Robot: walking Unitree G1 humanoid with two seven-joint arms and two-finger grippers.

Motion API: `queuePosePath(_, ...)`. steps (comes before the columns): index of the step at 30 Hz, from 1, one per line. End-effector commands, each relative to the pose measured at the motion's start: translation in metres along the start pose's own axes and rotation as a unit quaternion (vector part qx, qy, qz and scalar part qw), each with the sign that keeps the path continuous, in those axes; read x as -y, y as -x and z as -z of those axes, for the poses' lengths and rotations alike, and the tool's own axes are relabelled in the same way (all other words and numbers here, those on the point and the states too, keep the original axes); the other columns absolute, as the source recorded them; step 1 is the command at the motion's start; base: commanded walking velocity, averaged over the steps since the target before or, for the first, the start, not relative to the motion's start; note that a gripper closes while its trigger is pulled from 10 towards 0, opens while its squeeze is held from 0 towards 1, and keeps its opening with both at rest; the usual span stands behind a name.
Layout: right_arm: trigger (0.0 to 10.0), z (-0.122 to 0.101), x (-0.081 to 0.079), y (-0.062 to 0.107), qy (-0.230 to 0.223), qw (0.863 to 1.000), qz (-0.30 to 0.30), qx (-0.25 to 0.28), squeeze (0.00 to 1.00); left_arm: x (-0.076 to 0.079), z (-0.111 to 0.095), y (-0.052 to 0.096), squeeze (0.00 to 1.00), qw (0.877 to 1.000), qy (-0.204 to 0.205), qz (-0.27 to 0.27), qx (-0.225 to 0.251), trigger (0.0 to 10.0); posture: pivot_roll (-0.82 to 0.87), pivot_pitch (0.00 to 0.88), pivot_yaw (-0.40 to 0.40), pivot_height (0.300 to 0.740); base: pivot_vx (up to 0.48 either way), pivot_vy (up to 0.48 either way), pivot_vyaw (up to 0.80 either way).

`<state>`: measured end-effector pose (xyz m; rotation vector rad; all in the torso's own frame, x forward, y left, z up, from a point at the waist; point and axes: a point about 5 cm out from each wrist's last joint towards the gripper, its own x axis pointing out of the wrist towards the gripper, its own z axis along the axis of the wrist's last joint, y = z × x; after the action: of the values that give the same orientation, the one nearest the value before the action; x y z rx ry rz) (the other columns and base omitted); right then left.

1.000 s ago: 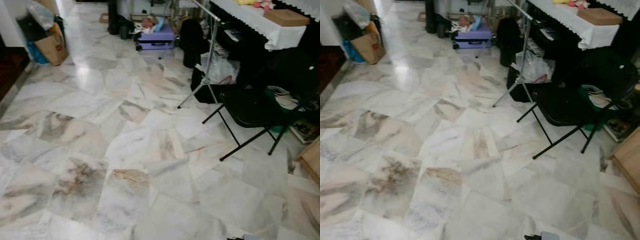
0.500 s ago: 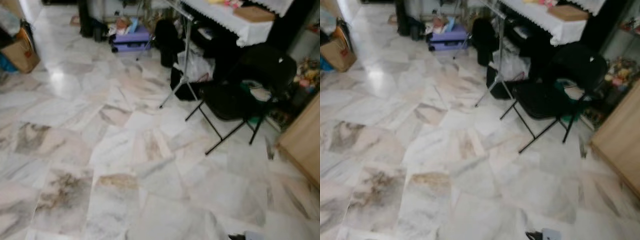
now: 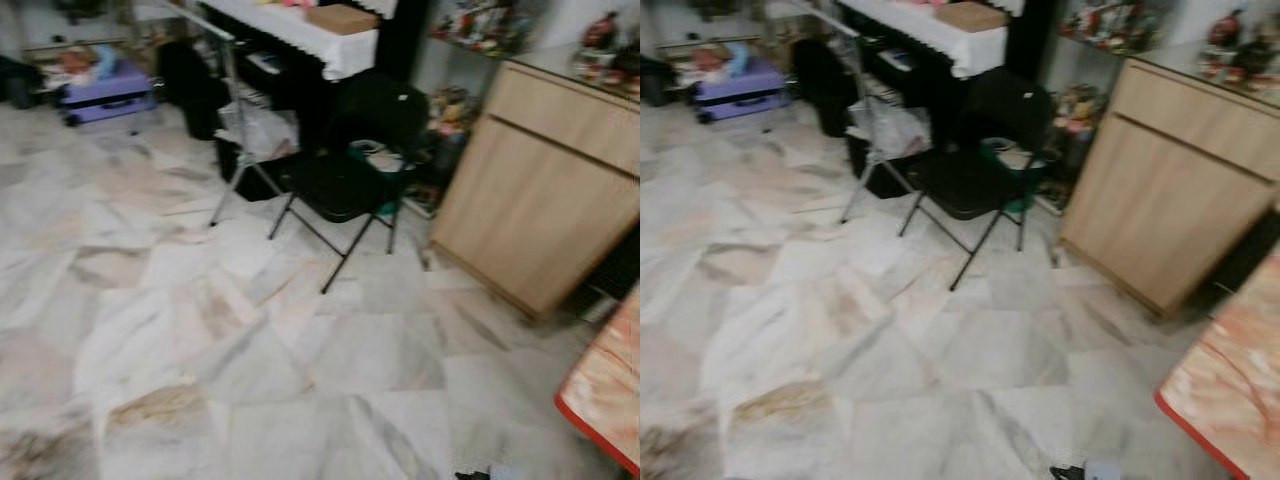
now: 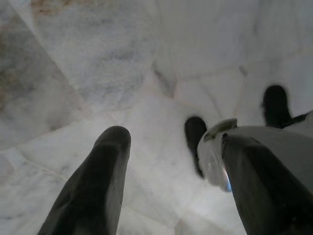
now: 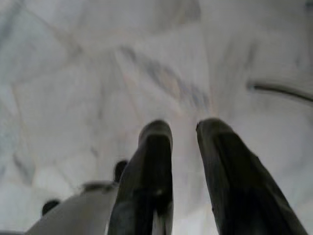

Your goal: Setting the table

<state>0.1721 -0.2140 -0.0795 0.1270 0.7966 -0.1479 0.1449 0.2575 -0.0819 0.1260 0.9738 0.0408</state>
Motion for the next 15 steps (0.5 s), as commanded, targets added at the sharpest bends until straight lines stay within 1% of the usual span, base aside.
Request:
queuePosePath(1,10.0,0.006,-0.025,-0.004,-0.087,0.996,0.005,-0.03,0.0,0.034,-0.034,-0.015,0.0,1.0,-0.012,0.014,-0.008,10.0,0.1,0.049,0.004,0.74,0.0,0.0,-0.79)
queuePosePath(4,10.0,0.002,-0.028,-0.005,-0.089,0.996,0.002,-0.022,0.0,0.035,-0.04,-0.016,0.0,1.0,-0.025,0.018,-0.005,10.0,0.08,0.043,0.004,0.74,0.0,0.0,-0.79)
queuePosePath(8,10.0,-0.003,-0.026,-0.007,-0.068,0.997,-0.009,-0.025,0.0,0.036,-0.042,-0.016,0.0,1.0,-0.013,0.018,-0.003,10.0,0.07,0.051,-0.023,0.74,0.0,0.0,-0.79)
queuePosePath(10,10.0,-0.003,-0.024,-0.007,-0.06,0.998,-0.01,-0.028,0.0,0.038,-0.041,-0.016,0.0,1.0,-0.01,0.021,-0.003,10.0,0.07,0.05,-0.033,0.74,0.0,0.0,-0.79)
queuePosePath(11,10.0,-0.002,-0.021,-0.007,-0.044,0.998,-0.012,-0.034,0.0,0.04,-0.038,-0.016,0.0,1.0,0.002,0.026,-0.003,10.0,0.07,0.041,-0.044,0.74,0.0,0.0,-0.79)
queuePosePath(13,10.0,-0.001,-0.019,-0.006,-0.038,0.998,-0.01,-0.038,0.0,0.041,-0.036,-0.016,0.0,1.0,0.009,0.03,-0.005,10.0,0.07,0.036,-0.055,0.74,0.0,0.0,-0.79)
queuePosePath(15,10.0,0.002,-0.015,-0.005,-0.035,0.998,-0.007,-0.044,0.0,0.043,-0.028,-0.015,0.0,0.999,0.024,0.03,-0.013,10.0,0.07,0.032,-0.061,0.74,0.0,0.0,-0.79)
